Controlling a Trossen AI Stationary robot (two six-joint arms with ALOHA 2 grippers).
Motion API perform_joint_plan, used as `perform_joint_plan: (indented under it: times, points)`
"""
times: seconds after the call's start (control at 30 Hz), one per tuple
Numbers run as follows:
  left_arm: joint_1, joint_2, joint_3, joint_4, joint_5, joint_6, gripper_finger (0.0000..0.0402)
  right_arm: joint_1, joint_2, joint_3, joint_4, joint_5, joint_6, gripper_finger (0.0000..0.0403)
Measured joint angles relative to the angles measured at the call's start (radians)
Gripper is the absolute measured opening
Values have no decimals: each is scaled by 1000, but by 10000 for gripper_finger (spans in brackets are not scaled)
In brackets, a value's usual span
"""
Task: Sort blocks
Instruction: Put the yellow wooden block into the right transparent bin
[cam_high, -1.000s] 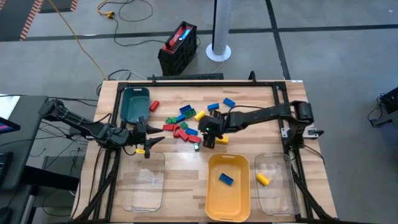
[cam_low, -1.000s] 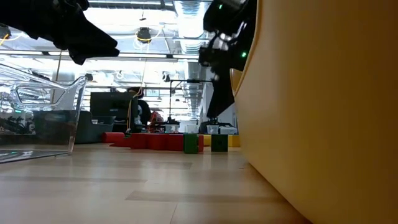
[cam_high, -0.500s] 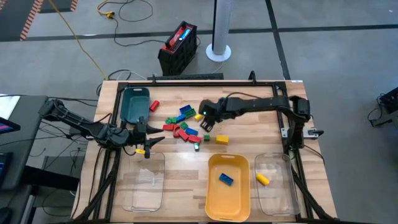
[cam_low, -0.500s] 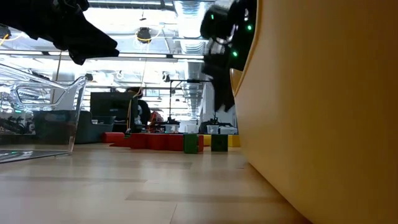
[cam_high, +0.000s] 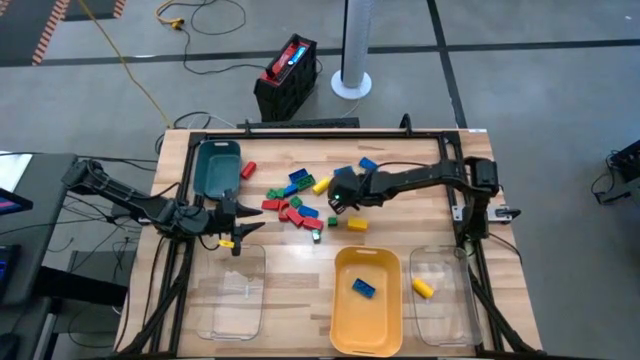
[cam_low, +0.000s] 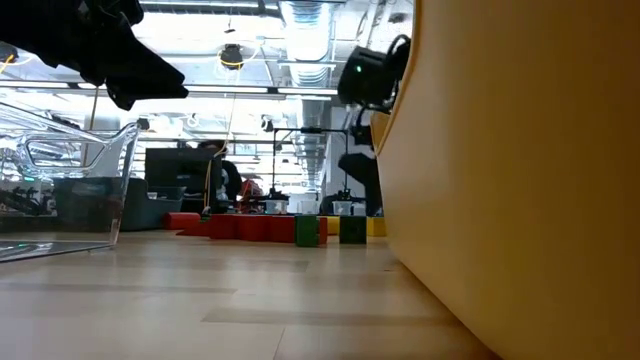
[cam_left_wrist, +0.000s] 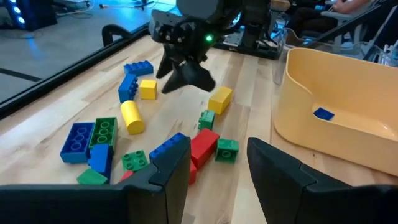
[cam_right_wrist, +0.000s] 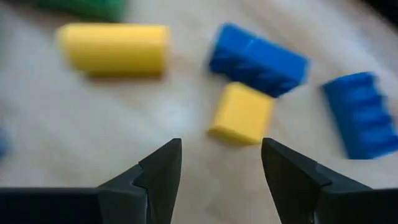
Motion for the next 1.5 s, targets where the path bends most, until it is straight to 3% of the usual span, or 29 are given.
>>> perform_joint_plan:
  times: [0.17, 0.33, 0.6, 1.2, 1.5]
  points:
    - [0, 0, 0, 10, 0, 1, 155, 2, -33, -11, -1, 83, 73, 236]
    - [0, 0, 0, 21, 1, 2, 155, -14, -55, -11, 28, 82, 171, 249]
    - [-3, 0, 0, 19, 24, 2, 155, -29, -60, -14, 26, 45, 197, 261]
    - [-15, 0, 0, 21, 24, -2, 155, -17, -60, -275, 507, 59, 80, 261]
    - [-15, 0, 0, 21, 24, -2, 155, -22, -59, -318, 565, 69, 65, 261]
